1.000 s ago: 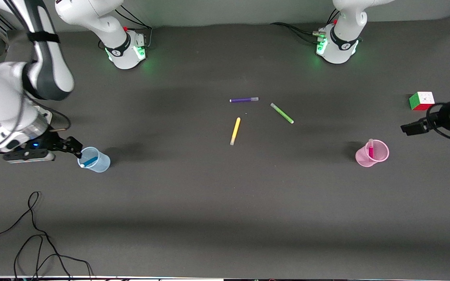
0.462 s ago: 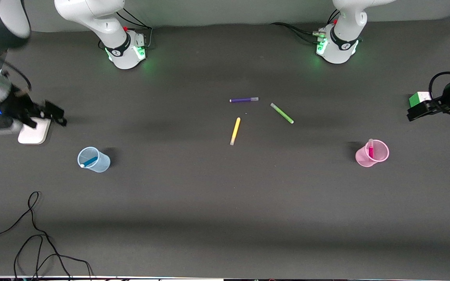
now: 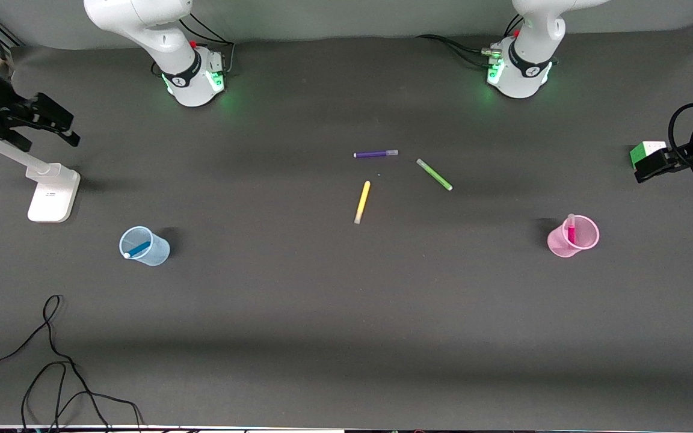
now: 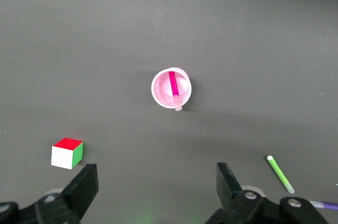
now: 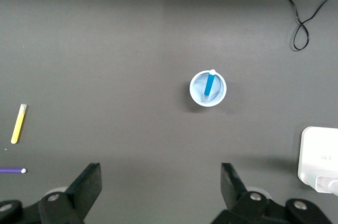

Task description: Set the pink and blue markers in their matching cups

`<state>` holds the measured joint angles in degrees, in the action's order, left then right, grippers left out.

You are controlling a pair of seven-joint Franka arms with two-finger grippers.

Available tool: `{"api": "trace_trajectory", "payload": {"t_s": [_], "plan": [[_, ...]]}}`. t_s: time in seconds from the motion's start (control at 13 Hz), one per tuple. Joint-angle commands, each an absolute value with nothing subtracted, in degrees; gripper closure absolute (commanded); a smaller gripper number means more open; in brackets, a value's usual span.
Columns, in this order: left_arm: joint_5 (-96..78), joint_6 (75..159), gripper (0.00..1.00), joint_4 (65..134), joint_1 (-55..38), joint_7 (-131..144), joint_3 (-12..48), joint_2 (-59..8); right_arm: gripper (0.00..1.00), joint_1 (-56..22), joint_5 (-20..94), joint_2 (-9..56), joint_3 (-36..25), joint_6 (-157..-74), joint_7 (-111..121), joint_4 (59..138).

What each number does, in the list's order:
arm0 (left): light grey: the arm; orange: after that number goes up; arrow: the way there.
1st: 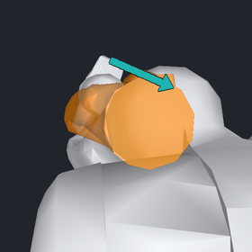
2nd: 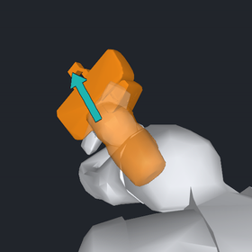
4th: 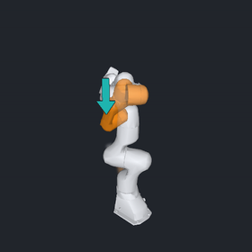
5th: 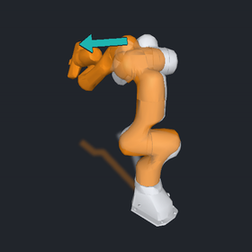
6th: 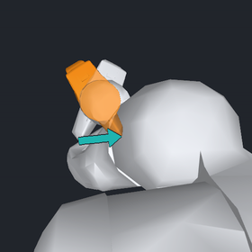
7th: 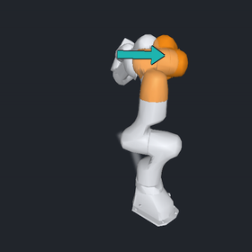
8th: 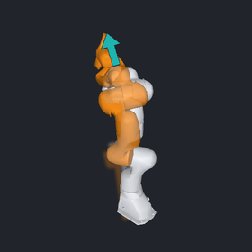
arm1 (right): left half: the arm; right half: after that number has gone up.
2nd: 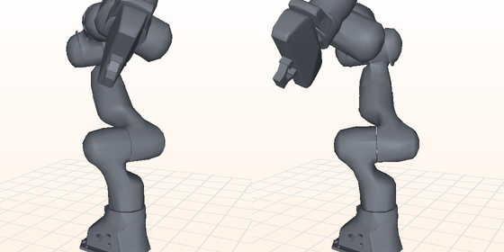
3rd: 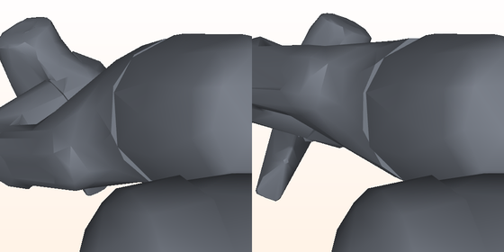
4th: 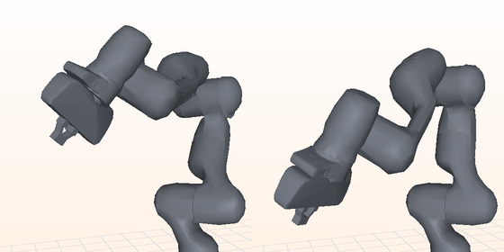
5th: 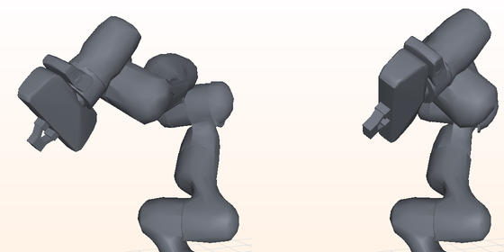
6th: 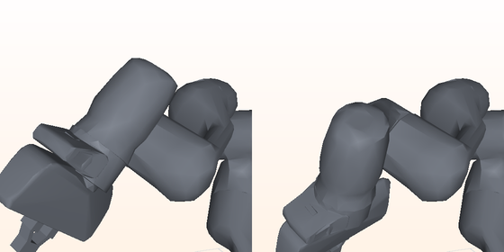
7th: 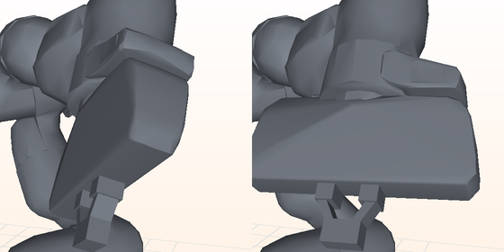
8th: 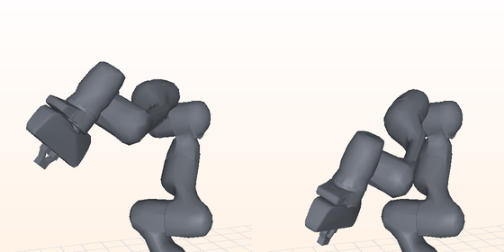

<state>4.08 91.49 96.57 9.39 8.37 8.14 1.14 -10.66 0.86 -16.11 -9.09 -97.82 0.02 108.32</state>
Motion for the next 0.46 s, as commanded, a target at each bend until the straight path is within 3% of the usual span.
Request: {"api": "trace_trajectory", "payload": {"t_s": [0.0, 0.38], "plan": [[4.75, 89.65, 0.01, 96.24, 8.96, 7.74, 7.82, 2.11, 0.00, -10.46, -0.44, -14.06, -7.83, -97.13, -1.40, 106.88], [4.75, 88.68, 0.01, 96.42, 8.96, 7.73, 7.82, 1.93, 0.00, -10.37, -0.44, -13.18, -6.77, -96.68, -2.46, 107.05]]}}
